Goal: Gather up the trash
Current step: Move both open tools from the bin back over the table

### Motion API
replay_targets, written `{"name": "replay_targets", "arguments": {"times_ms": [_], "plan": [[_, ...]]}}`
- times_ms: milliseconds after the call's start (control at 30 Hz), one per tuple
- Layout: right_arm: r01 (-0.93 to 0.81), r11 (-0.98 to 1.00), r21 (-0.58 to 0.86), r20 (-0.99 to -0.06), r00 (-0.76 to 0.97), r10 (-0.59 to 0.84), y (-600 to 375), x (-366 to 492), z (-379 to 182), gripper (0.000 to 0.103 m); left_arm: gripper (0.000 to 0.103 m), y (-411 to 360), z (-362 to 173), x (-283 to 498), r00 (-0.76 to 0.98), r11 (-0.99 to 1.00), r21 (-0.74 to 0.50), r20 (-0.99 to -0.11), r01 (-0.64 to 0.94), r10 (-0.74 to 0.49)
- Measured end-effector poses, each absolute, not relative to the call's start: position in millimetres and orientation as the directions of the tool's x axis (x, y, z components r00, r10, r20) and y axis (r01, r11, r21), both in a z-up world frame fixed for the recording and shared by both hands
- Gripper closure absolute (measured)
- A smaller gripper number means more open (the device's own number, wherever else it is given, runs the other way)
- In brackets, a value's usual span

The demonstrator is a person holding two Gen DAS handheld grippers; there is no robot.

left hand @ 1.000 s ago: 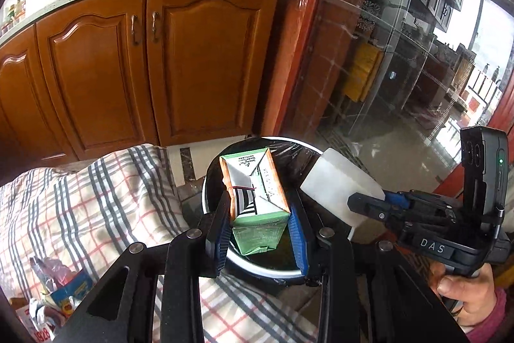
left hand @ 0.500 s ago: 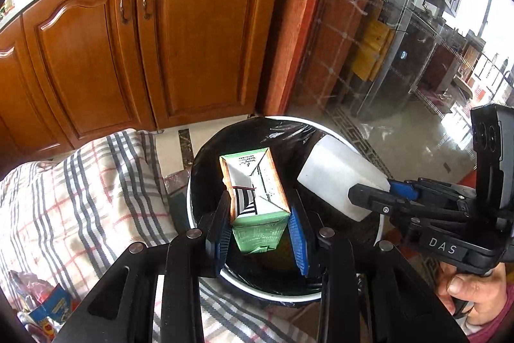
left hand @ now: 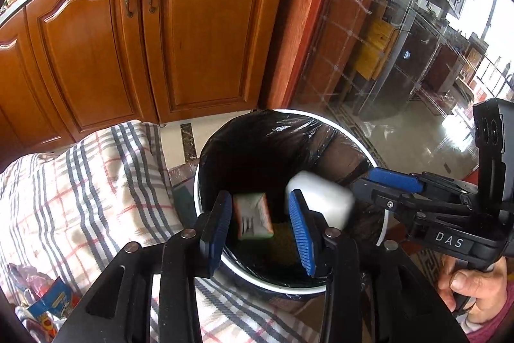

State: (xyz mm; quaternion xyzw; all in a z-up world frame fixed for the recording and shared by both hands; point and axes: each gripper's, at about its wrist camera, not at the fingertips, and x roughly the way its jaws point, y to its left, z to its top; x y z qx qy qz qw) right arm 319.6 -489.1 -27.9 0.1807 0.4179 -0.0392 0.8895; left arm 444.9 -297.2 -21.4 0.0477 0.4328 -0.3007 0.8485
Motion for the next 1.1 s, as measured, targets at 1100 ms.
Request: {"name": "replay_targets", "arguments": {"times_ms": [1100], "plan": [[0.050, 0.854, 0.518, -0.544, 0.789, 0.284, -344.8, 250.6, -8.2, 0.023, 0.055, -32.0, 12.9, 247.5, 0.695, 0.925, -0.304, -0.615, 0.227, -0.372]]}}
